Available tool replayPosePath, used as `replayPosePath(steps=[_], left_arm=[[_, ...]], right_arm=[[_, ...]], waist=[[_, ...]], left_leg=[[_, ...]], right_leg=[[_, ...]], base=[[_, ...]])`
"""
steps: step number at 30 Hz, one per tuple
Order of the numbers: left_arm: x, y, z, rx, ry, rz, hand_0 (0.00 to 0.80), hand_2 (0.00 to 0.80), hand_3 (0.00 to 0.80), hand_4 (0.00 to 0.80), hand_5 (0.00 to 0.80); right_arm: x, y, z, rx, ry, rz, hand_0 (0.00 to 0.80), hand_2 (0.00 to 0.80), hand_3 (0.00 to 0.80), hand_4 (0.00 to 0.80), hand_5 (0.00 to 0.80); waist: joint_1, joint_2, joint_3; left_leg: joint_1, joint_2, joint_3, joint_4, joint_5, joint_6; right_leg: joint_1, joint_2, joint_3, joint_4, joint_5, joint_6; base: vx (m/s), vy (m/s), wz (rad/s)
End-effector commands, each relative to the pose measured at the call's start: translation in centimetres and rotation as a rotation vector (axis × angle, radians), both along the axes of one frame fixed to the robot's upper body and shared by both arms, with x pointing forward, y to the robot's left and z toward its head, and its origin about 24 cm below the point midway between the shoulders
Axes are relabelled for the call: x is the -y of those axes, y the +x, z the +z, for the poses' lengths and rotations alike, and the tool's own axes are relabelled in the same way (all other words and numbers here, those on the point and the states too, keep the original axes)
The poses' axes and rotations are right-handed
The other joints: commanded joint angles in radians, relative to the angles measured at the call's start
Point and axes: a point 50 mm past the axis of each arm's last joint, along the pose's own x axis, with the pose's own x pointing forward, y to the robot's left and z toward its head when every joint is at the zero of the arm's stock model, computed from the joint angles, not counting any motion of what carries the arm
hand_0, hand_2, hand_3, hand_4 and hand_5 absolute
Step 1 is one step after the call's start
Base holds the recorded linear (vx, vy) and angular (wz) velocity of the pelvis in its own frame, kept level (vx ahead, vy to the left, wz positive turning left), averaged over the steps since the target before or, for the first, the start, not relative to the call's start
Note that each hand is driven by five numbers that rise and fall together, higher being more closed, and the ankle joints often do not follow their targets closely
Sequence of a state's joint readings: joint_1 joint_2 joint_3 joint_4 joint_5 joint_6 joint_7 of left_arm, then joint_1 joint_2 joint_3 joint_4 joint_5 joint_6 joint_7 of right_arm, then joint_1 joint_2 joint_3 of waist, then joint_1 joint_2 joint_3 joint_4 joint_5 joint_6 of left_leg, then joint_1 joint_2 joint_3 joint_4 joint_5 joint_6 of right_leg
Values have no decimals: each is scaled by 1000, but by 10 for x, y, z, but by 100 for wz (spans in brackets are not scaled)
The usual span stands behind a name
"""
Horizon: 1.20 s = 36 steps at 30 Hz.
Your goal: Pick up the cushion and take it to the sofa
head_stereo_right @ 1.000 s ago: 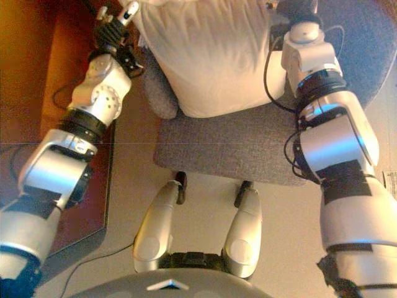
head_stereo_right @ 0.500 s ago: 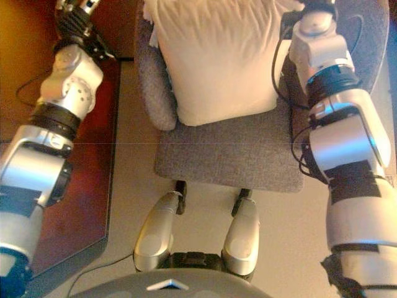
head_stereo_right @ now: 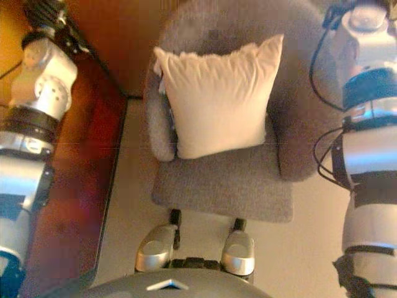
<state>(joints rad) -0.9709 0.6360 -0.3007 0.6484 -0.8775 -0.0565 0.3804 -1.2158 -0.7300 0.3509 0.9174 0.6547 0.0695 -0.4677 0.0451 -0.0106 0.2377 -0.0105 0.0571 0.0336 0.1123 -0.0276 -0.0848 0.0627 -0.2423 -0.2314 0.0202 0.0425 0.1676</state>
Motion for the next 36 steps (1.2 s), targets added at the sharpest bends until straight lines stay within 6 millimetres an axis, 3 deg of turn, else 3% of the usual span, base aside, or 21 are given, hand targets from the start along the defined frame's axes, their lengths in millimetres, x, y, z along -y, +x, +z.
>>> replayPosePath(steps=[1, 6, 11, 17, 20, 24, 28, 36], left_arm=[[-5, -12, -33, -14, -4, -68, 0, 0, 0, 0, 0], [5, -44, -69, 3, -81, -231, 0, 0, 0, 0, 0], [20, -85, -123, -3, -174, -325, 0, 0, 0, 0, 0], [24, -123, -160, -34, -216, -418, 0, 0, 0, 0, 0], [23, -140, -171, -53, -237, -455, 0, 0, 0, 0, 0], [19, -161, -188, -114, -265, -444, 0, 0, 0, 0, 0], [22, -167, -201, -175, -213, -448, 0, 0, 0, 0, 0], [33, -170, -208, -192, -255, -471, 0, 0, 0, 0, 0]], right_arm=[[3, -8, -29, 20, -6, 61, 0, 0, 0, 0, 0], [-12, -33, -92, -7, 52, 293, 0, 0, 0, 0, 0], [-38, -75, -168, -3, 272, 508, 0, 0, 0, 0, 0], [-78, -123, -234, -42, 547, 673, 0, 0, 0, 0, 0], [-96, -142, -253, -97, 560, 760, 0, 0, 0, 0, 0], [-102, -162, -270, -211, 512, 831, 0, 0, 0, 0, 0], [-104, -163, -277, -195, 659, 804, 0, 0, 0, 0, 0], [-118, -169, -289, -224, 731, 778, 0, 0, 0, 0, 0]], waist=[[18, -9, -126], [5, -17, -141], [-1, -21, -151], [-9, -19, -167], [-14, -17, -170], [-10, -16, -163], [-2, -12, -153], [-4, 2, -143]], left_leg=[[5, 31, 43, 16, -40, -33], [47, 26, 51, -2, -52, -14], [89, 20, 62, -29, -60, 5], [115, 21, 87, -68, -50, 17], [116, 20, 93, -85, -42, 18], [120, 14, 103, -117, -30, 18], [106, 15, 109, -151, -7, 11], [98, 19, 117, -172, 6, 10]], right_leg=[[-41, -3, 10, 55, -51, 11], [-4, 5, 19, 41, -52, 11], [34, 12, 18, 20, -48, 12], [49, 19, 14, -9, -34, 11], [48, 24, 14, -18, -29, 10], [43, 36, 3, -45, -15, 8], [32, 51, -13, -80, 1, 4], [21, 66, -12, -95, 2, -2]], base=[[106, -18, 0], [50, -25, -4], [-10, -19, -4], [-79, -12, -1], [-119, 3, -6], [-126, 7, -3], [-172, 16, -10], [-98, 31, -2]])
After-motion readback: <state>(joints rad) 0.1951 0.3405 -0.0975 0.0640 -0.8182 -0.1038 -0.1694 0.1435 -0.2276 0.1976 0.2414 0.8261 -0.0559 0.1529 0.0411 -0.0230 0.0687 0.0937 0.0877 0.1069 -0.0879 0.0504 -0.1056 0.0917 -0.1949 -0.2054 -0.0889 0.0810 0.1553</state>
